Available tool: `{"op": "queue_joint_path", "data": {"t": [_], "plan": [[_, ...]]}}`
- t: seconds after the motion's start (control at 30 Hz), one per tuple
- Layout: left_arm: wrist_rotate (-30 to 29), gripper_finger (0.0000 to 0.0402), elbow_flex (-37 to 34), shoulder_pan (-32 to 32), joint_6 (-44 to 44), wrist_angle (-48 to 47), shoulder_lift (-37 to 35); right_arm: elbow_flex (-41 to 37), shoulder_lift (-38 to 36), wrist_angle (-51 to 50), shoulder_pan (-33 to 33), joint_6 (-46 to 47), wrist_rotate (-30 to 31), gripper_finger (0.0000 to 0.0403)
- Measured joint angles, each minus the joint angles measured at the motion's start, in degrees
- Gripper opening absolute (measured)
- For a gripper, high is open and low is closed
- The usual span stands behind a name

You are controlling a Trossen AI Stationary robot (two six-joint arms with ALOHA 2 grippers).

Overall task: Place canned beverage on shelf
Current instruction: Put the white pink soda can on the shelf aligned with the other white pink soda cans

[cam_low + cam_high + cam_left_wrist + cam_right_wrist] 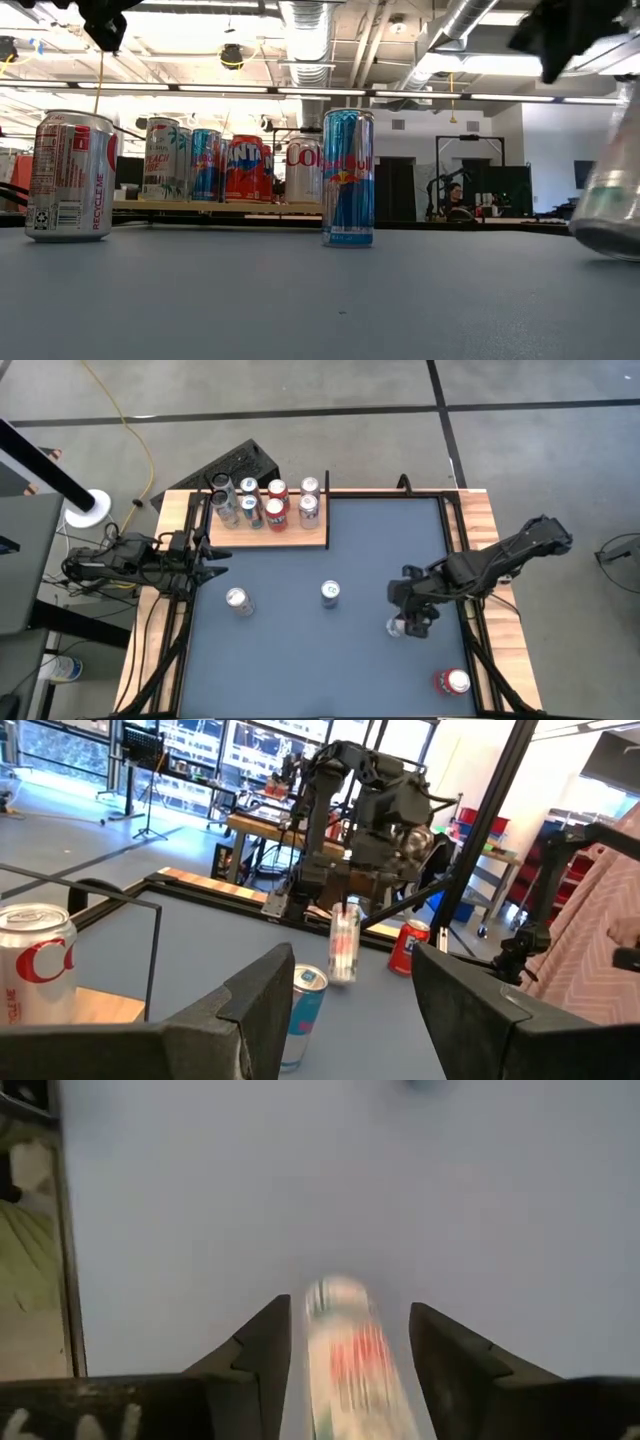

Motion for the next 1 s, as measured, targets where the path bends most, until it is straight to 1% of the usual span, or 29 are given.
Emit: {"op": "queue_joint_path", "data": {"t": [0.13,0.2,0.27,0.33,0.47,0.53,0.6,0.67,0.73,0.87,1.0], "plan": [[0.3,0.0191,0.0,0.0,-0.2,-0.3,0.0,0.2,3.7,6.7,-0.6,-4.9,-0.5,0.0170],[0.3,0.0191,0.0,0.0,-0.3,-0.4,0.0,1.6,5.4,6.8,-0.8,-6.2,-0.7,0.0160],[0.3,0.0191,0.0,0.0,-0.4,-0.4,0.0,3.6,6.7,4.7,-0.8,-6.0,-0.8,0.0150],[0.4,0.0191,0.0,0.0,-0.6,-0.6,0.0,5.4,7.5,-0.7,-0.3,-3.5,-2.1,0.0137],[1.4,0.0191,0.0,0.0,-0.7,-1.4,0.0,6.3,8.3,-15.3,2.5,5.9,-5.5,0.0115],[1.4,0.0191,0.0,0.0,-0.3,-1.7,0.0,6.2,8.2,-22.0,4.0,11.0,-5.5,0.0111],[1.4,0.0191,0.0,0.0,0.4,-2.1,0.0,5.7,8.2,-25.3,5.2,13.8,-5.7,0.0114],[1.4,0.0191,0.0,0.0,0.7,-2.1,0.0,4.6,8.2,-25.5,6.5,14.6,-5.7,0.0125],[1.4,0.0191,0.0,0.0,0.7,-2.0,0.0,3.2,8.2,-24.9,8.1,14.7,-5.7,0.0146],[1.4,0.0191,0.0,0.0,0.7,-2.0,0.0,-0.2,9.3,-24.0,10.5,14.7,-4.9,0.0210],[1.4,0.0191,0.0,0.0,0.7,-2.1,0.0,-2.8,11.0,-23.4,11.5,14.7,-2.6,0.0279]]}}
